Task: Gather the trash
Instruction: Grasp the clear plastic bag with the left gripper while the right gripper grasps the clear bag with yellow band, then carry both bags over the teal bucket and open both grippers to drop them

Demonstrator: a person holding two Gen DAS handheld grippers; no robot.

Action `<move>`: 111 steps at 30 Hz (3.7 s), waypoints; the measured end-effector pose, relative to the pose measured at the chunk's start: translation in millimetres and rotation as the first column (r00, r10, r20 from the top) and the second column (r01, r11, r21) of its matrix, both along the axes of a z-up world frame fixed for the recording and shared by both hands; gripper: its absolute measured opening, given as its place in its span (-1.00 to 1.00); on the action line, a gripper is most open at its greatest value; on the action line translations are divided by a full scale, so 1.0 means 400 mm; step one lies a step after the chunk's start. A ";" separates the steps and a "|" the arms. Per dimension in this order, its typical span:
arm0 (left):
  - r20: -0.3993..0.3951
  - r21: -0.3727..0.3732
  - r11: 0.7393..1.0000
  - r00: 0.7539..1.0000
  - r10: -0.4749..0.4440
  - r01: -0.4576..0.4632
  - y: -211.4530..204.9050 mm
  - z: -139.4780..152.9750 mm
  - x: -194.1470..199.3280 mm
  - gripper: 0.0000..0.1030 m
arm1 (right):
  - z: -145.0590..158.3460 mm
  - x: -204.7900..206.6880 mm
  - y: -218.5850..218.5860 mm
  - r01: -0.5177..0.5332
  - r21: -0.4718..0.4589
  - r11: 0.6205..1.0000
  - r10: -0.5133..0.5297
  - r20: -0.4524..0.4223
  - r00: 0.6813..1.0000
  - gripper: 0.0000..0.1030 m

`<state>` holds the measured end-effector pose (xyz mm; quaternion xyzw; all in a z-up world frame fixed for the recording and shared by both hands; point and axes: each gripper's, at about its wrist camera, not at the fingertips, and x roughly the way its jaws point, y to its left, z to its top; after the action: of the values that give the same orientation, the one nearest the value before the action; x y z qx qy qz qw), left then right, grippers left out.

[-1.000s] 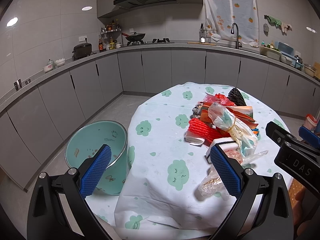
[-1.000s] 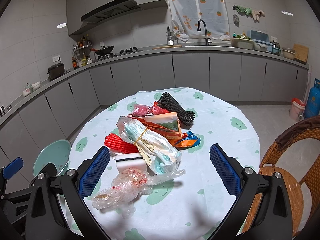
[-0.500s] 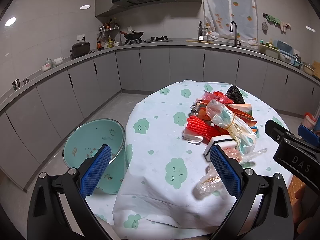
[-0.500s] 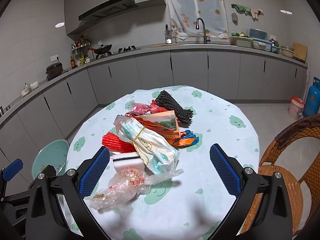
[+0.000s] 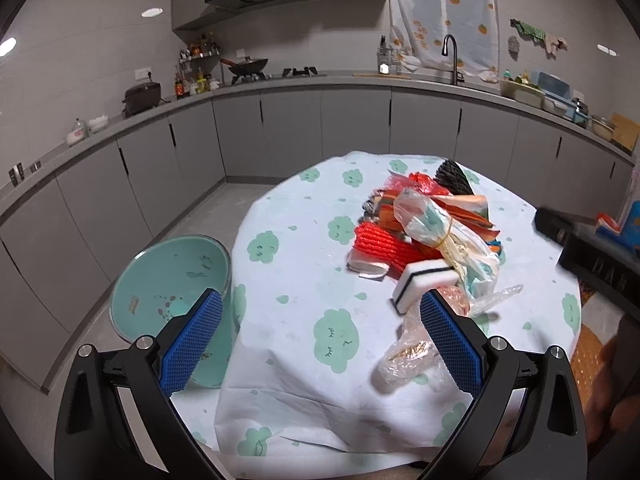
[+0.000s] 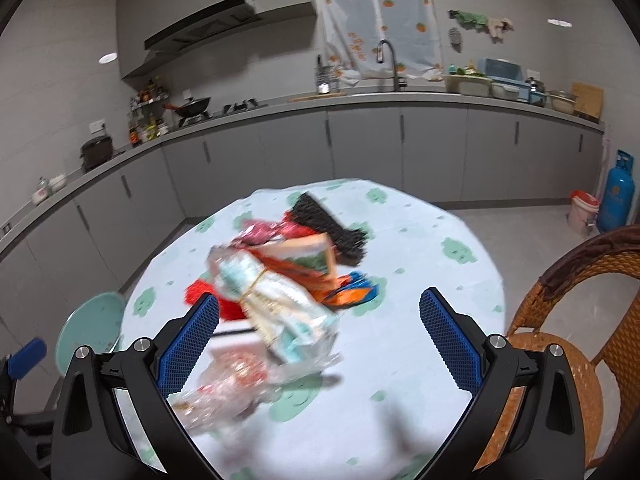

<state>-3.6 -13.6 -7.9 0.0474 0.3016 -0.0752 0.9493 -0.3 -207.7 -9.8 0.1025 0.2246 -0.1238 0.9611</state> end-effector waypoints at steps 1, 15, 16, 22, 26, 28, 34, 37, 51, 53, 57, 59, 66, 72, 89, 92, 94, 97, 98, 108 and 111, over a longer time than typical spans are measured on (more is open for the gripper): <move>-0.017 -0.008 1.000 1.000 -0.011 0.010 -0.001 -0.006 0.006 0.89 | 0.001 0.001 -0.014 0.015 0.002 1.000 -0.015 0.002 1.000 0.91; -0.192 0.008 0.979 0.962 -0.196 0.201 -0.143 -0.136 0.079 0.76 | -0.040 0.040 -0.111 0.077 0.041 0.996 -0.076 -0.030 0.997 0.84; -0.205 0.013 0.978 0.958 -0.203 0.210 -0.153 -0.148 0.087 0.72 | -0.044 0.043 -0.114 0.078 0.045 0.996 -0.076 -0.037 0.996 0.82; -0.259 -0.010 0.966 0.932 -0.252 0.259 -0.173 -0.188 0.111 0.11 | -0.071 0.064 -0.123 0.056 0.073 0.996 -0.052 -0.066 0.996 0.63; -0.259 -0.020 0.962 0.928 -0.269 0.273 -0.158 -0.197 0.120 -0.38 | -0.089 0.078 -0.129 0.027 0.099 0.995 -0.020 -0.069 0.997 0.63; -0.254 -0.046 0.959 0.925 -0.282 0.279 -0.145 -0.194 0.125 -0.57 | -0.097 0.089 -0.126 -0.014 0.120 0.993 0.022 -0.067 0.997 0.63; -0.201 -0.082 0.954 0.933 -0.299 0.288 -0.091 -0.141 0.115 -0.65 | -0.123 0.145 -0.110 -0.117 0.166 0.979 0.132 -0.088 0.987 0.33; -0.163 -0.089 0.951 0.938 -0.306 0.295 -0.056 -0.101 0.103 -0.65 | -0.141 0.184 -0.109 -0.155 0.197 0.968 0.180 -0.117 0.977 0.22; -0.108 -0.120 0.988 0.988 -0.109 0.096 0.075 -0.070 0.169 -0.65 | -0.227 0.216 -0.084 -0.199 0.270 0.942 0.262 -0.222 0.939 0.14; -0.111 -0.125 0.988 0.988 -0.106 0.092 0.078 -0.073 0.170 -0.65 | -0.226 0.204 -0.079 -0.206 0.266 0.942 0.268 -0.224 0.937 -0.06; -0.099 -0.125 0.988 0.990 -0.100 0.087 0.080 -0.075 0.164 -0.65 | -0.214 0.191 -0.073 -0.232 0.279 0.932 0.293 -0.204 0.934 -0.70; -0.087 -0.119 0.990 0.992 -0.092 0.081 0.082 -0.073 0.158 -0.65 | -0.198 0.173 -0.064 -0.240 0.267 0.933 0.296 -0.194 0.935 -0.73; -0.035 -0.113 0.993 0.998 -0.049 0.045 0.106 -0.043 0.138 -0.65 | -0.102 0.112 -0.053 -0.253 0.245 0.936 0.280 -0.086 0.956 -0.77; 0.020 -0.094 0.994 0.998 0.064 -0.062 0.176 0.002 0.139 -0.65 | -0.009 0.123 0.007 -0.307 0.218 0.926 0.314 0.007 0.950 -0.77; -0.035 -0.041 0.925 0.925 0.377 -0.379 0.442 -0.035 0.218 -0.65 | -0.014 0.317 0.405 -0.511 0.117 0.851 0.519 -0.050 0.853 -0.77; -0.063 -0.037 0.910 0.910 0.410 -0.412 0.474 -0.057 0.246 -0.65 | -0.030 0.344 0.464 -0.526 0.082 0.846 0.532 -0.072 0.844 -0.77; -0.083 -0.033 0.901 0.900 0.428 -0.432 0.492 -0.075 0.267 -0.65 | -0.044 0.366 0.499 -0.532 0.073 0.843 0.537 -0.097 0.838 -0.77; -0.110 -0.025 0.890 0.886 0.450 -0.455 0.511 -0.103 0.292 -0.65 | -0.067 0.389 0.535 -0.546 0.075 0.834 0.551 -0.126 0.825 -0.77; -0.122 -0.025 0.887 0.882 0.455 -0.461 0.517 -0.114 0.301 -0.65 | -0.073 0.393 0.546 -0.549 0.074 0.833 0.554 -0.131 0.822 -0.77; -0.184 -0.025 0.874 0.861 0.473 -0.486 0.561 -0.185 0.349 -0.65 | -0.132 0.450 0.628 -0.594 0.124 0.795 0.606 -0.195 0.771 -0.76; -0.196 -0.027 0.873 0.859 0.473 -0.487 0.563 -0.196 0.358 -0.65 | -0.145 0.458 0.647 -0.613 0.149 0.776 0.631 -0.203 0.749 -0.72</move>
<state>139.6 211.7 -86.1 -0.0724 0.3868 0.1485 0.9072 182.7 51.0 -67.8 0.0409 0.3656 0.1998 0.9081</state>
